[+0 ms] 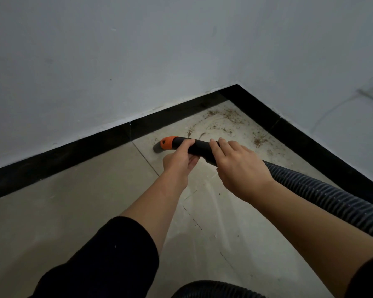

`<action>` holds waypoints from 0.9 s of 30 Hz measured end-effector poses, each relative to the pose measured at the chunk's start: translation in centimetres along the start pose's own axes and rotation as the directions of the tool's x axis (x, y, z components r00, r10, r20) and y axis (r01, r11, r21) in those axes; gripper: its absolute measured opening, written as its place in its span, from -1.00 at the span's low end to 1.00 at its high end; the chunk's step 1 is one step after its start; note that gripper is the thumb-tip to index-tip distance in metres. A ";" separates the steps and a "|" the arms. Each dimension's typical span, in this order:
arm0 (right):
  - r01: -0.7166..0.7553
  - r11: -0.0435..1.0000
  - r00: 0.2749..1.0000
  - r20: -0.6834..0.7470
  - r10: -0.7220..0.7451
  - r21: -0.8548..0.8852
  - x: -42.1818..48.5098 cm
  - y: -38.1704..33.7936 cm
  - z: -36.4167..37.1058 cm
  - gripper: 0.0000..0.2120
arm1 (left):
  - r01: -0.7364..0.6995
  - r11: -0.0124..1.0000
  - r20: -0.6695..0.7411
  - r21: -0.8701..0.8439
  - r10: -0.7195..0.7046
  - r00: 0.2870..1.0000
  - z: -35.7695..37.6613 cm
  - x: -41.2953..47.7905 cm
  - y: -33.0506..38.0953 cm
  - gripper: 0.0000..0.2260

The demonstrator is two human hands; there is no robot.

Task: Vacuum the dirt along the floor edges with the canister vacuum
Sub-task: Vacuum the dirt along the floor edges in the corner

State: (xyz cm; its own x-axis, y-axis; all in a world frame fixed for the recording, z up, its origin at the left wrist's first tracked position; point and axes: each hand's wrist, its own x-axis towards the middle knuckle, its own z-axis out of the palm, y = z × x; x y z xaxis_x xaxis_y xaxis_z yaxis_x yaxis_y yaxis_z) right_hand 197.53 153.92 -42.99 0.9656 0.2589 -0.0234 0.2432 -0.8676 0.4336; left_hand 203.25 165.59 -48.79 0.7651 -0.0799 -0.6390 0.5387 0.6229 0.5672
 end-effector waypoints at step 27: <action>-0.040 0.999 0.998 -0.046 0.038 -0.033 0.2 1.2 2.0 -0.35 | 0.002 1.000 0.062 -0.003 -0.001 0.998 1.1 1.3 -1.4 -0.81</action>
State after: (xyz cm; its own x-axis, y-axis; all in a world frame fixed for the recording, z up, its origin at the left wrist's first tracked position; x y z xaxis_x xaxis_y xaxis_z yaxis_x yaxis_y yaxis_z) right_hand 198.22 152.05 -44.27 0.9689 0.2449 0.0343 0.2016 -0.8627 0.4638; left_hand 203.85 163.82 -49.83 0.7846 -0.1287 -0.6065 0.5389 0.6253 0.5645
